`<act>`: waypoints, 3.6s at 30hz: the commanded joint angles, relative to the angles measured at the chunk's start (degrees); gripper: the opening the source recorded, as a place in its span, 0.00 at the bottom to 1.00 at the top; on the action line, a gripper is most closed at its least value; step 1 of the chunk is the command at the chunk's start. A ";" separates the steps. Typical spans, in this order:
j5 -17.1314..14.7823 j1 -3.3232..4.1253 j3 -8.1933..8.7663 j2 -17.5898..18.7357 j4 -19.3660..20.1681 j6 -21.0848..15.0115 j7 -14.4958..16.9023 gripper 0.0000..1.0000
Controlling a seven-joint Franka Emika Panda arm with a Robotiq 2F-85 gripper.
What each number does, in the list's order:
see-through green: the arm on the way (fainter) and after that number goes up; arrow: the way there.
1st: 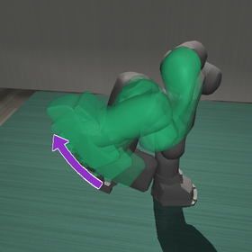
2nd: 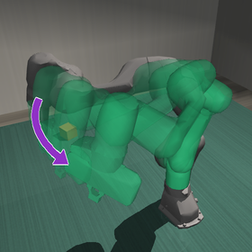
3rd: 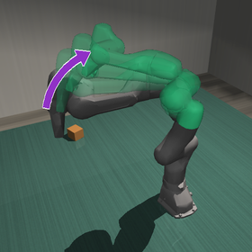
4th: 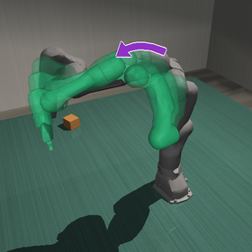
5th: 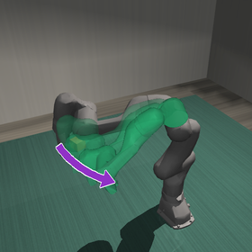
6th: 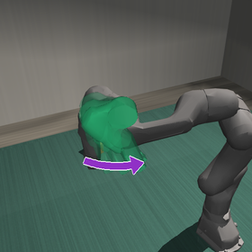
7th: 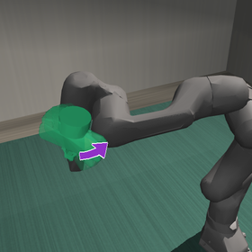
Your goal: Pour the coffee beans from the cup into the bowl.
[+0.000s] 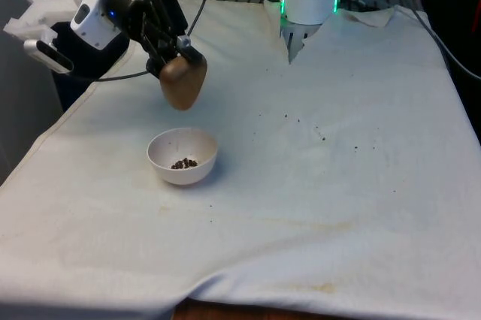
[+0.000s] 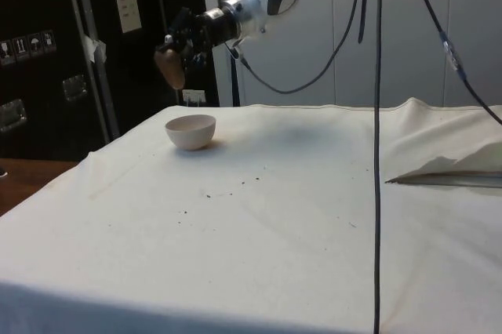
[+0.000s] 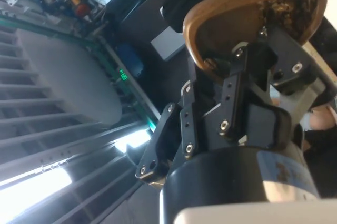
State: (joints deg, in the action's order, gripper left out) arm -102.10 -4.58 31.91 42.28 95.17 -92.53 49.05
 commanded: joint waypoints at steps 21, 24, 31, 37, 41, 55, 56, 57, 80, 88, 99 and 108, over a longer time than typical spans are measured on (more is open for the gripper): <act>-6.19 -0.63 0.80 1.26 1.03 4.87 -0.80 0.03; -6.65 -0.57 0.92 1.20 1.38 5.27 -0.69 0.03; -8.31 -0.57 1.26 1.15 2.64 7.16 -0.29 0.03; -10.49 -0.69 1.43 1.26 3.84 9.51 0.00 0.03; -11.46 -0.69 1.49 1.38 4.30 10.49 0.00 0.03; -16.33 -0.86 1.38 2.29 5.73 14.32 -0.23 0.03; -16.67 -0.86 1.38 2.35 5.79 14.61 -0.29 0.03; -16.67 -0.52 1.78 2.46 5.84 14.84 0.06 0.03; -23.55 -1.09 2.06 3.32 8.82 22.52 -0.74 0.03; -24.47 -0.97 2.35 3.50 9.22 23.61 -0.57 0.03; -24.18 -0.86 2.46 3.50 9.22 23.84 0.11 0.03; -24.18 -0.86 2.46 3.50 9.28 23.84 0.23 0.03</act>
State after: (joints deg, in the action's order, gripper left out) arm -126.28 -5.39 34.38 45.78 104.39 -68.70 49.39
